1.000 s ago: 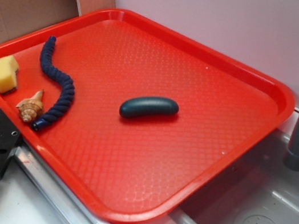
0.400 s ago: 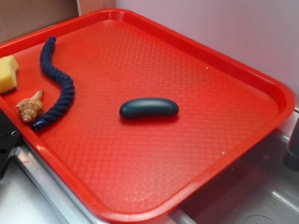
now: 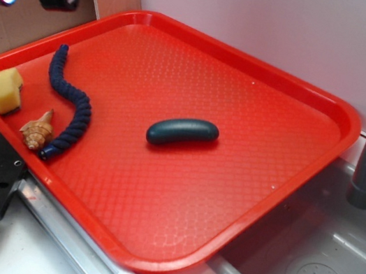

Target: Grab the blue rope.

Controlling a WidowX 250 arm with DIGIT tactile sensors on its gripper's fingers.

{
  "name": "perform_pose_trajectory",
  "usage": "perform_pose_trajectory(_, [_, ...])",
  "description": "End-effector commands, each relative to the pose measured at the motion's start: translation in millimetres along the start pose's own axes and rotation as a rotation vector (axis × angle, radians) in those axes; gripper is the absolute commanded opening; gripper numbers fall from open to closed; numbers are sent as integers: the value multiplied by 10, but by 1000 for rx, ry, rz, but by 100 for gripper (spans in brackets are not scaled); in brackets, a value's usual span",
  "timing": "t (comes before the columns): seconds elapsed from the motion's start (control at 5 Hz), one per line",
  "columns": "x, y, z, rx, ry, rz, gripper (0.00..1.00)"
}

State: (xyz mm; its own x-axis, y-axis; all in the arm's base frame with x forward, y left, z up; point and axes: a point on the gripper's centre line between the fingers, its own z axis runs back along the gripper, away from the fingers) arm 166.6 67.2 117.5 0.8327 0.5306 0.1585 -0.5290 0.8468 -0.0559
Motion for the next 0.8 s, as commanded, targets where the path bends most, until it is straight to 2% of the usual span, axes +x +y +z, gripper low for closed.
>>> perform_pose_trajectory(0.0, [69, 134, -588, 7, -33, 23, 100])
perform_pose_trajectory(0.4, [128, 138, -969, 73, 31, 11, 100])
perform_pose_trajectory(0.6, [87, 150, -1028, 96, 39, -1, 75])
